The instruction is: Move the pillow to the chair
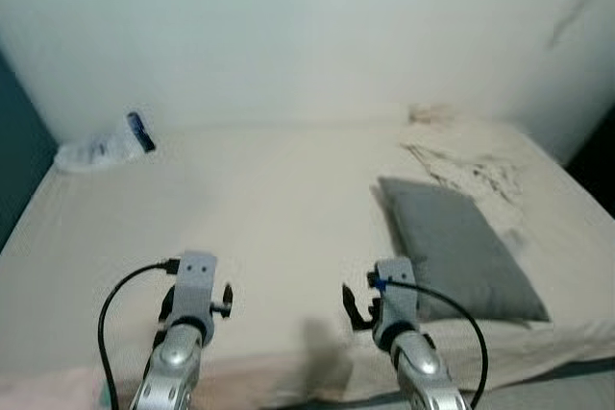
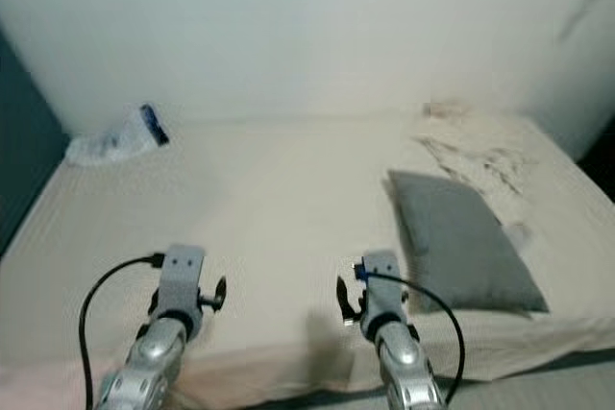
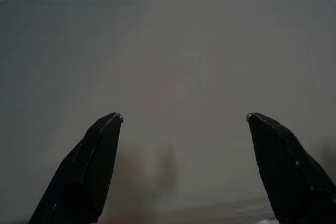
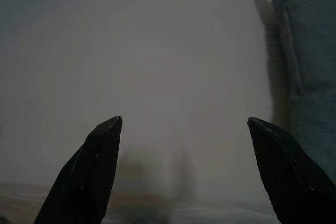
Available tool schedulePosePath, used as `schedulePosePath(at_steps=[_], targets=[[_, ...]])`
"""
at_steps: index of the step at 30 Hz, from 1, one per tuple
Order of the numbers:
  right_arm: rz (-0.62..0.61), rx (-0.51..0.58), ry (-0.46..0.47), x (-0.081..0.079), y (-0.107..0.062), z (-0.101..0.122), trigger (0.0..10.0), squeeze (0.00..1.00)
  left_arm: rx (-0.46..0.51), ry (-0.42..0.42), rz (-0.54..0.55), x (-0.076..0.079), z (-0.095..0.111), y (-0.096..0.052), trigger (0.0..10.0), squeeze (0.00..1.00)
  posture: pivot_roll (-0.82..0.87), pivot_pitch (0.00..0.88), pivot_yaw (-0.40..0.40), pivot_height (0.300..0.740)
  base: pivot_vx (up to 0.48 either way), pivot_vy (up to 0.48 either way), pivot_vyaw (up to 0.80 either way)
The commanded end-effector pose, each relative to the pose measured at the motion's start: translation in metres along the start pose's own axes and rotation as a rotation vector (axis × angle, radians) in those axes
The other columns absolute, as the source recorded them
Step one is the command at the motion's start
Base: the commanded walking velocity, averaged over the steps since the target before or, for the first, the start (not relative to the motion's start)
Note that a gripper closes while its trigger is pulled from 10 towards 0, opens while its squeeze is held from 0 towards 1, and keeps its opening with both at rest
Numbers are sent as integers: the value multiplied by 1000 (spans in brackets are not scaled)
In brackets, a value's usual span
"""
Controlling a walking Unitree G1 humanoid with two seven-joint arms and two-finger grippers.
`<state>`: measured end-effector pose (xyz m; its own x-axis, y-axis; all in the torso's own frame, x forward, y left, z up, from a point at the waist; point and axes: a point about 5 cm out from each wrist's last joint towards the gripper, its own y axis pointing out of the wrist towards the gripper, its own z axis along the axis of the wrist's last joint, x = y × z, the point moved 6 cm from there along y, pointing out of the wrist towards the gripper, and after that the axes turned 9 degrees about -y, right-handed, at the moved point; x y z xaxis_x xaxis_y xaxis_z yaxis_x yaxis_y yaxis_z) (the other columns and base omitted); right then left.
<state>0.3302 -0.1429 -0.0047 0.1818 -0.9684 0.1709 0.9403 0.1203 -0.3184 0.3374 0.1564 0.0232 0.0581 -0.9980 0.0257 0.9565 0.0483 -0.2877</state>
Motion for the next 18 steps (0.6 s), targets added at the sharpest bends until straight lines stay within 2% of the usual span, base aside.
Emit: schedulePosePath(at_steps=[1, 16, 18], targets=[[-1, -13, -1, 1, -2, -4, 10000, 0, -30, 6, 4, -1, -10, -3, 10000, 0, 27, 105, -6, 740, 0, -472, 0], [-1, -19, 3, 0, -3, -7, 10000, 0, -36, 16, 2, -3, -9, -4, 10000, 0, 32, 113, -1, 740, 0, -478, 0], [-2, -19, 4, 1, -3, -7, 10000, 0, -56, 11, -8, -1, -12, -3, 10000, 0, 33, 114, -1, 740, 0, 0, 0]])
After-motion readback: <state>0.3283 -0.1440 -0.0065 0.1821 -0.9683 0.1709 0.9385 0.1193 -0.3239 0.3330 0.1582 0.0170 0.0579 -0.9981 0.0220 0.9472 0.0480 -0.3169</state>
